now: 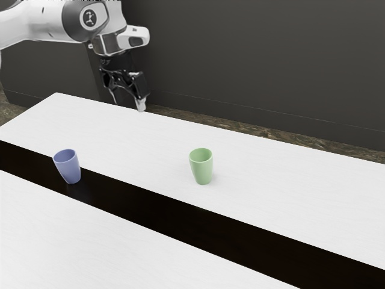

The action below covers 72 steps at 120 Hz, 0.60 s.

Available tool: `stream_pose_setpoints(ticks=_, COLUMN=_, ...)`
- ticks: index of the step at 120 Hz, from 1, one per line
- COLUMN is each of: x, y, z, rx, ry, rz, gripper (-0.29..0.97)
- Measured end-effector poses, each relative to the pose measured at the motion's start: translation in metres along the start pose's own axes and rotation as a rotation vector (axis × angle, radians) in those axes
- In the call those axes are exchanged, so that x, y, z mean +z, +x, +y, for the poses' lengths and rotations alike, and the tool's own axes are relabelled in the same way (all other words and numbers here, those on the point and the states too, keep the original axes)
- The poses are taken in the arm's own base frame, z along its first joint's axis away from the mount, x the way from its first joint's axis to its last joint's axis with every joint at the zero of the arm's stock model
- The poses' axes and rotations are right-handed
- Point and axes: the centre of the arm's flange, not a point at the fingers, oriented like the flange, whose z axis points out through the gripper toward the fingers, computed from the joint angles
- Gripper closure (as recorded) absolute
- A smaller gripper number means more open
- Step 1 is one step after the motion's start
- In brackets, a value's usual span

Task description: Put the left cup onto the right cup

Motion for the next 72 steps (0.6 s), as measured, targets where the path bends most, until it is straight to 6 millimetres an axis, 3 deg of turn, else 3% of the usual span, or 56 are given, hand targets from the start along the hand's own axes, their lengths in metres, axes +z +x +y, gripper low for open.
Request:
stream_pose_setpoints(ticks=39, x=0.026, y=-0.048, z=-0.059, rx=-0.110, ry=-0.026, rz=-0.053, gripper=0.00)
stream_pose_setpoints(ticks=72, x=0.045, y=-0.072, z=-0.119, rx=-0.199, ry=0.012, rz=-0.107, gripper=0.00)
